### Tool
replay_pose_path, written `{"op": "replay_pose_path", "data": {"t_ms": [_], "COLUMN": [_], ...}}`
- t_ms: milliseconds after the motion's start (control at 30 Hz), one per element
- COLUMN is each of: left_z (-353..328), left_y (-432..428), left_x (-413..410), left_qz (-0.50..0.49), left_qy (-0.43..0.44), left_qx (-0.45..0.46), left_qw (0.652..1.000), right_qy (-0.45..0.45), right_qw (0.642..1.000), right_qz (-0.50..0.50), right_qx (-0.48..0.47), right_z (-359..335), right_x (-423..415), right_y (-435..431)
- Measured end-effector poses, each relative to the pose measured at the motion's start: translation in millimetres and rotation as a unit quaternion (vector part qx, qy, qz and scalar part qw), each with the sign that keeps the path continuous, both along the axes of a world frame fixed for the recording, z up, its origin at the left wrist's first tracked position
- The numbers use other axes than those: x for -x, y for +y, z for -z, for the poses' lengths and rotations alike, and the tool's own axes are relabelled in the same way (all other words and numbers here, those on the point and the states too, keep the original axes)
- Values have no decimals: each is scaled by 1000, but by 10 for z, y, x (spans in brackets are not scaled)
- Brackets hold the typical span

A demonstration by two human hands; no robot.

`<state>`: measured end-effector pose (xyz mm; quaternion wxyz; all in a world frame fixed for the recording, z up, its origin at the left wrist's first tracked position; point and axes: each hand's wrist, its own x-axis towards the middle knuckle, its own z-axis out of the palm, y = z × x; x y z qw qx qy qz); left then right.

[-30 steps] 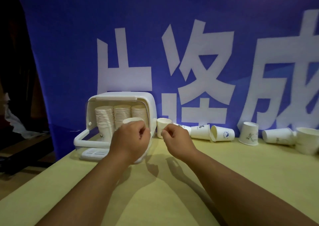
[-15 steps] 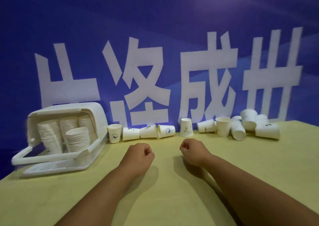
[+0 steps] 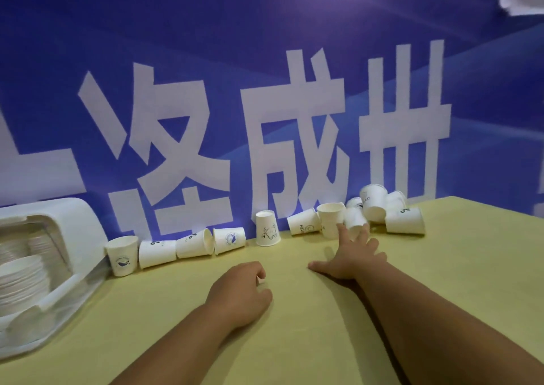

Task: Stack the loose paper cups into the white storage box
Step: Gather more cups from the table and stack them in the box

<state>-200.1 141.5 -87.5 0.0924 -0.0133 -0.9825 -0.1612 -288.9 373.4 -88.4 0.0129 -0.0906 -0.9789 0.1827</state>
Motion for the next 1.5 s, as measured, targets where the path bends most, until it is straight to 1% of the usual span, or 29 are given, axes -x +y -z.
{"op": "replay_pose_path", "data": {"t_ms": [100, 167, 233, 433, 533, 700, 867, 1000, 1133, 1200, 1267, 1300, 1400, 1500], "left_z": [-23, -36, -53, -102, -119, -116, -110, -84, -150, -185, -220, -240, -303, -342], "left_y": [281, 496, 682, 1079, 1190, 1253, 1185, 998, 689, 498, 288, 177, -179, -567], "left_x": [248, 427, 612, 1199, 1390, 1535, 1492, 1355, 1051, 873, 693, 606, 311, 61], "left_qz": [19, 37, 56, 85, 93, 67, 10, -38, -59, -71, -77, -78, -90, -109], "left_qy": [-25, -44, -53, -37, -27, -6, 65, 126, 157, 168, 172, 172, 179, 194], "left_qx": [13, -2, -24, -75, -76, -59, -8, -38, -81, -105, -137, -155, -187, -215], "left_qw": [999, 998, 997, 993, 992, 996, 998, 991, 983, 978, 972, 970, 962, 951], "right_qy": [42, 69, 75, 96, 108, 128, 181, 237, 312, 318, 279, 249, 127, 10], "right_qw": [999, 997, 997, 994, 992, 987, 974, 954, 918, 901, 879, 861, 785, 711], "right_qz": [3, 4, 5, 14, 20, 43, 57, 53, 29, -4, -27, -32, -50, -85], "right_qx": [13, 19, 21, 43, 57, 82, 123, 178, 244, 294, 386, 442, 605, 698], "right_z": [31, 93, 146, 220, 240, 193, 141, 127, 38, -34, -121, -153, -240, -366], "right_x": [190, 295, 389, 544, 572, 545, 493, 488, 434, 378, 288, 253, 114, -72], "right_y": [78, 106, 113, 156, 145, 135, 149, 138, 41, -22, -102, -143, -286, -489]}}
